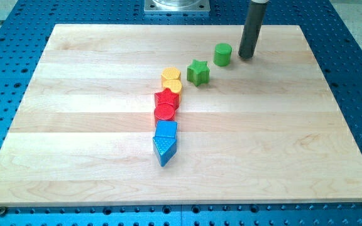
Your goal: Move green blocks towards the center right
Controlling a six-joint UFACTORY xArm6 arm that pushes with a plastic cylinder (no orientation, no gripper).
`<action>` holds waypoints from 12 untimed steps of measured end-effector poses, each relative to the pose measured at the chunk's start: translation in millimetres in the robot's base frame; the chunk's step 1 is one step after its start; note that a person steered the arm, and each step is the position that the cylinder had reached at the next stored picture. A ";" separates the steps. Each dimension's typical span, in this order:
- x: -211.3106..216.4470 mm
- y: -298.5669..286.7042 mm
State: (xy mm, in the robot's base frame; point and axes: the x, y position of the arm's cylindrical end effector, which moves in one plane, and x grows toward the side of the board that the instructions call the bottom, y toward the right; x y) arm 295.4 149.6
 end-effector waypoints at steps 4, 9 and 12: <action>-15.4 -39.2; -35.2 -18.1; 68.9 -40.1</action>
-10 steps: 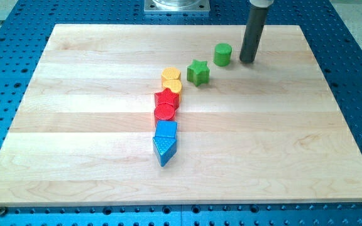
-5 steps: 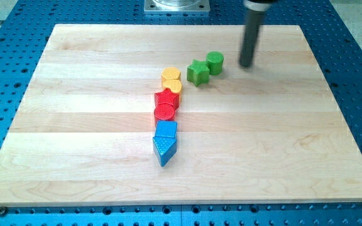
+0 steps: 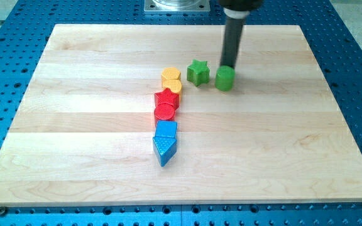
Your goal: Move green blocks towards the center right
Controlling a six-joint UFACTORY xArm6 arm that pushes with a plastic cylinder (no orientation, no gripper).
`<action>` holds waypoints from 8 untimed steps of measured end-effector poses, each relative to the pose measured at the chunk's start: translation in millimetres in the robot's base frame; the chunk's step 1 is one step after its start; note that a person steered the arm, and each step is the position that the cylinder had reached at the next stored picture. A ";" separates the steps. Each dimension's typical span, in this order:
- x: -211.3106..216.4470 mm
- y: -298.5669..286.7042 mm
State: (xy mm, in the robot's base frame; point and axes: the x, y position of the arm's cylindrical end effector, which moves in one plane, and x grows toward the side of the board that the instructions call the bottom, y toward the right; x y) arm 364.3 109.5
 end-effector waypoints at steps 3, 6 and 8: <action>-36.2 -102.2; -11.9 -122.3; 51.1 -187.8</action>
State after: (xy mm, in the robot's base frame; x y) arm 415.3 -78.2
